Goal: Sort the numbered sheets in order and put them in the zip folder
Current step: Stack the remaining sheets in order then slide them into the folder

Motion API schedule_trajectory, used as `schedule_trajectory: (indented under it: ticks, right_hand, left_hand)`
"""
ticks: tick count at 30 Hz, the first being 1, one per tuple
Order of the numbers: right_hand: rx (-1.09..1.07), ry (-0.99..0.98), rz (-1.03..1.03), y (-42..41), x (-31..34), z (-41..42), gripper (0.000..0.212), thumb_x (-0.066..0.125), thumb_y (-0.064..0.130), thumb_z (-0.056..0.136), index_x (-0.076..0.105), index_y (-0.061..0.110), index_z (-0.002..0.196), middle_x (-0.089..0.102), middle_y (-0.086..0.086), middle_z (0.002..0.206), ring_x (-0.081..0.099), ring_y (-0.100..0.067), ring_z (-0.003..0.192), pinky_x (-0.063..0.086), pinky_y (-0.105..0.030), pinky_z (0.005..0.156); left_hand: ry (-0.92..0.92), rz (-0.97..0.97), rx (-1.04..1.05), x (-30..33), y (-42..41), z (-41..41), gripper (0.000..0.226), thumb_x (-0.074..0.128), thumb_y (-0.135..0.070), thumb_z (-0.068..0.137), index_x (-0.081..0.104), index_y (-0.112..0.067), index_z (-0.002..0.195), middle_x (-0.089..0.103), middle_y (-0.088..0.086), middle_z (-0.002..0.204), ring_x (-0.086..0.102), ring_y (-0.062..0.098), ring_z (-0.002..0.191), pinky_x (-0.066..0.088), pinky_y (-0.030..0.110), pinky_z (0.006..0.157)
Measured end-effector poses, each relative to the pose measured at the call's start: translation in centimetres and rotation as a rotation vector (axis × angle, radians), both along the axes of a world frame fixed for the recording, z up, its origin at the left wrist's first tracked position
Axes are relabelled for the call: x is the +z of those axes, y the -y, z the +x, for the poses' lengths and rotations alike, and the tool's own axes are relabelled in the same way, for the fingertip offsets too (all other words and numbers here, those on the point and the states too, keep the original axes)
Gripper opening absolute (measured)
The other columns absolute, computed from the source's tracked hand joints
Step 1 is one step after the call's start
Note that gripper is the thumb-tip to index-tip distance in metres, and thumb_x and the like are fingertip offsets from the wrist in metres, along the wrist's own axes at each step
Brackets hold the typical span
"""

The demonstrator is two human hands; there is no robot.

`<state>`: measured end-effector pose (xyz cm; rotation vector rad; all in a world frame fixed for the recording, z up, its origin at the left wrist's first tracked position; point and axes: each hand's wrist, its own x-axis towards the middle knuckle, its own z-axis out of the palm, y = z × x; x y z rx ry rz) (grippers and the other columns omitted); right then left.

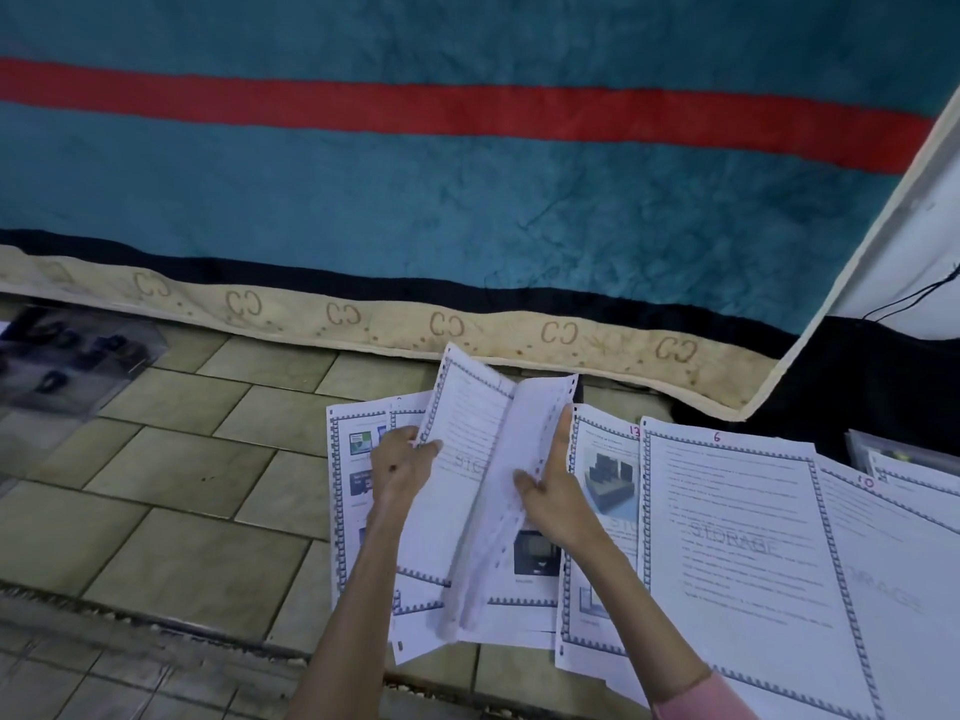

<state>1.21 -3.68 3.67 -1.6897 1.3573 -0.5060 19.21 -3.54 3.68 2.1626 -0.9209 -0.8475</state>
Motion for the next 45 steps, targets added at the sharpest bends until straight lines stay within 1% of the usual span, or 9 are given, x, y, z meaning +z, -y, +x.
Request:
schedule_trajectory:
  ticks: [5,10,16,20,23,26,33,39,45]
  right_hand:
    - [0.226,-0.087,0.124,-1.5,2.4,0.2,0.075,0.012,0.072,0.081,-0.035,0.044,0.133,0.045,0.003,0.143,0.055,-0.003,0.069,0.037,-0.029,0.077]
    - [0.252,-0.214,0.234,-0.8,2.0,0.8,0.07,0.017,0.062,0.093,-0.004,0.028,0.151,0.034,-0.007,0.151,0.039,-0.028,0.134,0.031,-0.034,0.098]
    - [-0.236,0.017,-0.012,2.0,1.0,-5.4,0.026,0.057,0.013,0.091,0.065,0.008,0.116,0.069,-0.012,0.108,0.065,-0.009,0.086,0.047,-0.014,0.081]
    - [-0.72,-0.453,0.025,3.5,-0.4,-15.5,0.05,0.063,0.026,0.086,0.048,0.013,0.132,0.045,-0.017,0.138,0.038,-0.033,0.128,0.034,-0.042,0.103]
    - [-0.911,-0.61,0.232,2.7,-0.7,-20.1,0.091,0.076,0.041,0.073,0.025,0.012,0.143,0.025,-0.021,0.146,0.019,-0.036,0.137,0.023,-0.056,0.106]
    - [-0.951,-0.643,0.225,2.1,-1.5,-22.3,0.101,0.081,0.04,0.067,0.024,0.005,0.142,0.026,-0.023,0.146,0.019,-0.035,0.137,0.021,-0.056,0.107]
    - [-0.929,-0.284,-0.112,2.0,-0.8,-26.3,0.017,0.063,0.021,0.087,0.062,0.006,0.095,0.064,-0.024,0.093,0.058,-0.04,0.095,0.042,-0.038,0.074]
    - [-0.879,-0.272,-0.479,0.7,6.0,-29.4,0.052,0.052,0.041,0.085,0.062,-0.004,0.109,0.064,-0.033,0.101,0.059,-0.045,0.099,0.042,-0.041,0.081]
    - [-0.939,-0.167,-0.271,0.0,6.9,-29.5,0.05,0.058,0.04,0.076,0.063,-0.003,0.101,0.064,-0.025,0.093,0.06,-0.039,0.095,0.043,-0.04,0.081]
  left_hand:
    - [0.207,-0.172,0.011,6.2,-1.0,-0.8,0.022,0.059,-0.016,0.09,0.067,-0.003,0.106,0.068,0.013,0.104,0.054,0.02,0.077,0.039,0.025,0.065]
    - [0.361,-0.392,0.217,13.9,-3.3,-0.1,0.022,0.056,-0.018,0.091,0.066,-0.014,0.111,0.069,0.008,0.101,0.057,0.02,0.078,0.045,0.031,0.067]
    - [0.286,-0.633,0.123,18.5,-4.8,-0.9,0.017,0.06,-0.023,0.089,0.068,-0.018,0.103,0.062,-0.008,0.079,0.056,0.011,0.069,0.039,0.019,0.063]
    - [0.157,-0.547,-0.032,15.4,-1.9,-2.2,0.018,0.061,-0.017,0.089,0.067,-0.015,0.105,0.063,-0.007,0.09,0.051,-0.004,0.063,0.036,0.003,0.047]
    - [0.002,-0.395,-0.165,10.6,0.3,-4.3,0.02,0.061,-0.015,0.089,0.066,-0.009,0.108,0.065,0.002,0.101,0.061,0.015,0.081,0.043,0.016,0.069]
    - [-0.11,-0.182,-0.323,5.3,1.6,-7.2,0.023,0.062,-0.019,0.089,0.067,-0.008,0.109,0.067,0.005,0.106,0.062,0.021,0.096,0.046,0.026,0.079]
    - [-0.266,0.027,-0.453,-2.5,1.3,-11.9,0.024,0.065,-0.011,0.084,0.07,-0.007,0.107,0.069,0.008,0.108,0.065,0.025,0.099,0.052,0.039,0.09]
    - [-0.277,0.068,-0.428,-3.1,1.2,-11.0,0.03,0.063,-0.008,0.083,0.066,-0.007,0.113,0.067,0.005,0.11,0.062,0.024,0.102,0.049,0.035,0.094]
    - [-0.516,0.107,-0.402,-1.7,1.6,-11.4,0.036,0.057,-0.005,0.081,0.062,-0.009,0.117,0.065,0.009,0.118,0.062,0.026,0.103,0.051,0.037,0.09]
